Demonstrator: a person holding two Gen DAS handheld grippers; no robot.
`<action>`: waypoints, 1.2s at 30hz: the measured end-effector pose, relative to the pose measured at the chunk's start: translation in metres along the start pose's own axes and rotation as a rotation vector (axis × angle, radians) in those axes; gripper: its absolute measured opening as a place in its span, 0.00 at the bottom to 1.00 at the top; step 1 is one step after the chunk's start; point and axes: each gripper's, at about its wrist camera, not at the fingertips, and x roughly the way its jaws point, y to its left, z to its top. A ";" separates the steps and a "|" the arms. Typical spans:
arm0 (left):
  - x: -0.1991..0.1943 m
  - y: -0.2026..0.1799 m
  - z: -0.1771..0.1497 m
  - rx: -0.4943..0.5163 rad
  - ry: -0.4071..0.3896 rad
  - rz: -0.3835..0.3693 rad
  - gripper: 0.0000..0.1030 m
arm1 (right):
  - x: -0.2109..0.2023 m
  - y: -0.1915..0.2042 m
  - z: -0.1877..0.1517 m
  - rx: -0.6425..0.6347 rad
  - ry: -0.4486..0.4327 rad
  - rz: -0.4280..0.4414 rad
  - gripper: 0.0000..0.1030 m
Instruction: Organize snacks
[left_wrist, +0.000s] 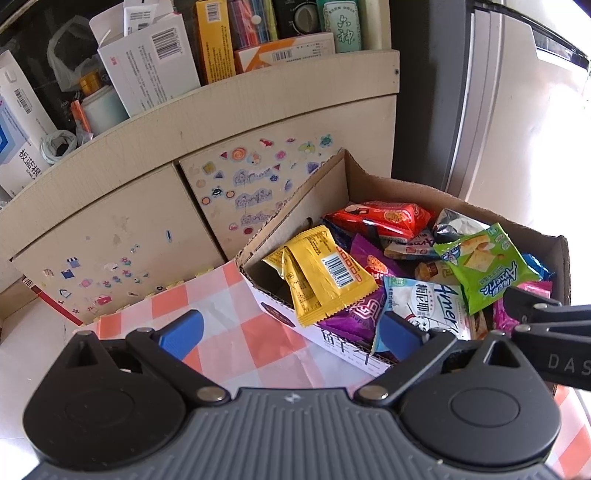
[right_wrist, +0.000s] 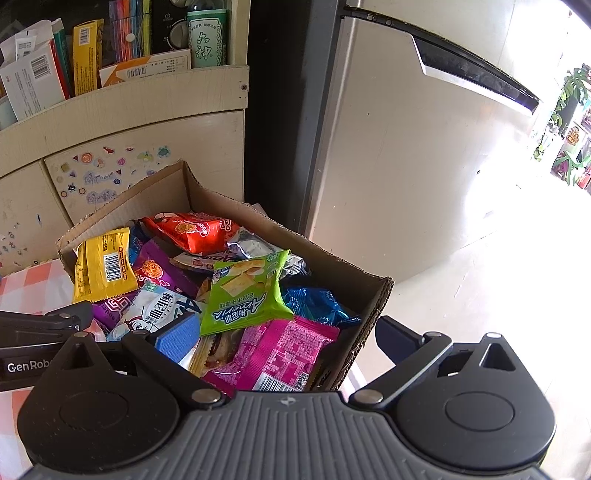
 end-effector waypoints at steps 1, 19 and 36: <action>0.000 0.000 0.000 -0.001 0.002 -0.001 0.97 | 0.000 0.000 0.000 0.000 0.000 0.000 1.00; -0.003 0.002 -0.005 0.007 0.009 0.007 0.97 | -0.002 0.003 -0.004 -0.012 0.000 0.001 1.00; -0.030 0.028 -0.049 -0.019 0.046 0.016 0.97 | -0.036 0.029 -0.038 -0.082 -0.004 0.037 1.00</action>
